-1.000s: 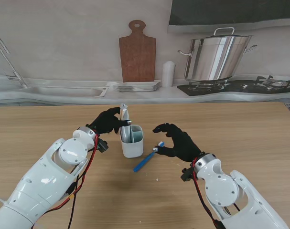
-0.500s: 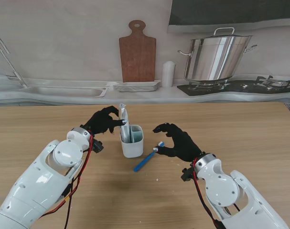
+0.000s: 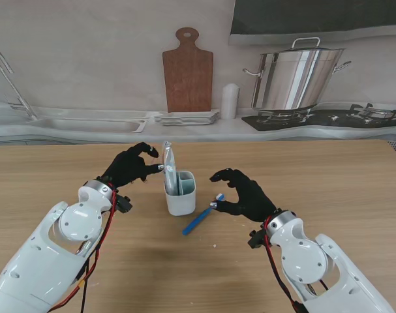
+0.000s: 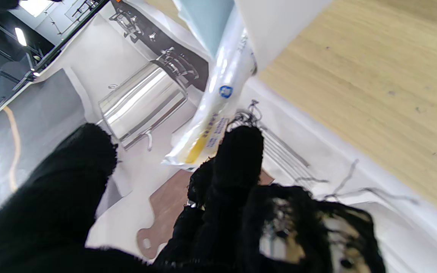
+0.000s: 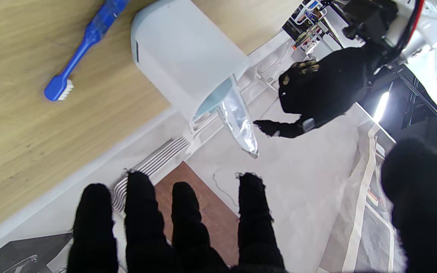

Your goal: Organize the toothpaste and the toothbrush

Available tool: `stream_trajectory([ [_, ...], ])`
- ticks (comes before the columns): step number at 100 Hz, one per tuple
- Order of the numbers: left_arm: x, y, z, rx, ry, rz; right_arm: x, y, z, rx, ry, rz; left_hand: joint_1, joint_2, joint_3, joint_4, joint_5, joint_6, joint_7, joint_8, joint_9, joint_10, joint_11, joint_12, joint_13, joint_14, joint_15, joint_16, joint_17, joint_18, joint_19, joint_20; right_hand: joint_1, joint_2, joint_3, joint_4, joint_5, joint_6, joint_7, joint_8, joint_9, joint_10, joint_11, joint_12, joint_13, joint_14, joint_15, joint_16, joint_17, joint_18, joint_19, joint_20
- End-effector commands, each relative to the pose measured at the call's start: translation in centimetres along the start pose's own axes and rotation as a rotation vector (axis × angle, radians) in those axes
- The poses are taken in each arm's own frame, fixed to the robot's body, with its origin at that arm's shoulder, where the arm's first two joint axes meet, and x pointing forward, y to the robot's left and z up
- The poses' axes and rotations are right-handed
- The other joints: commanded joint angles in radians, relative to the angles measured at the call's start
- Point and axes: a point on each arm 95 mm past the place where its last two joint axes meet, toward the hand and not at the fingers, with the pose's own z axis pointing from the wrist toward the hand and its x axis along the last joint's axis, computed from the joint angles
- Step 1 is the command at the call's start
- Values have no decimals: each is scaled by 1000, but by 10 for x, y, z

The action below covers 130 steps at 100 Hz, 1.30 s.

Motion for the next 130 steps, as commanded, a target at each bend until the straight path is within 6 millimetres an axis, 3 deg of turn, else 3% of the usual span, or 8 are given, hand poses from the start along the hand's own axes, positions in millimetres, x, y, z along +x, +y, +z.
stream_trajectory([
  [1,10,2,-7,5,35,6,0,-6,-3,17,-2,3,7,6,-12,13,-24,2,12,11,-24,75,12,-13,0,26,18,33,38,-132,224,-21,-14,-16,7,8,-4,-8,0,5,-21,27,5,7,3,10,-2,18,1,0,-6,10],
  [15,23,6,-19,32,106,33,0,-6,-4,17,-6,3,20,18,-15,45,-39,-10,16,12,-133,73,-96,-29,0,71,-121,41,23,-86,220,-194,-12,-16,6,7,-3,-7,0,5,-21,27,5,7,3,11,-2,18,1,0,-6,10],
  [22,29,10,-25,14,136,31,-1,-6,-4,15,-7,4,25,23,-20,50,-36,-20,10,9,-189,74,-158,-53,-3,101,-193,36,-13,-58,193,-225,-12,-16,5,7,-3,-6,0,5,-21,27,5,7,2,11,-2,18,1,0,-6,11],
  [38,40,23,-37,-46,204,75,-2,-6,-7,14,-11,-1,27,32,-43,61,2,-58,-9,-1,-272,66,-263,-93,-7,118,-327,65,-86,-29,130,-206,-7,-10,4,7,-1,-6,1,5,-21,27,5,7,4,12,-2,18,1,0,-6,11],
  [61,45,50,-43,-170,243,136,-3,-7,-11,15,-18,3,31,32,-65,75,166,-167,-46,-16,-266,-10,-338,-125,-6,114,-387,83,-101,-47,112,-205,-3,-7,0,7,1,-5,1,6,-21,27,5,7,3,12,-1,18,1,3,-9,10],
  [94,38,77,-45,-355,230,273,-3,-7,-17,16,-18,-5,21,54,-92,83,137,-155,-102,-42,-339,39,-401,-147,-40,99,-429,90,-133,-70,88,-206,9,0,-8,6,4,-5,1,6,-21,30,2,6,2,12,0,18,1,3,-9,9],
  [115,35,88,-42,-427,242,364,-3,-7,-18,14,-18,-8,16,68,-121,95,100,-74,-169,-76,-360,89,-426,-156,-43,85,-449,90,-136,-92,83,-209,12,3,-11,7,5,-6,1,7,-20,30,2,6,4,13,2,18,1,3,-9,9],
  [130,32,97,-38,-460,260,459,-4,-7,-20,15,-21,-9,10,82,-127,101,94,-75,-182,-84,-348,88,-428,-158,-40,70,-460,87,-136,-95,76,-212,14,4,-12,8,6,-5,1,7,-20,31,3,6,5,14,2,18,1,3,-9,9],
])
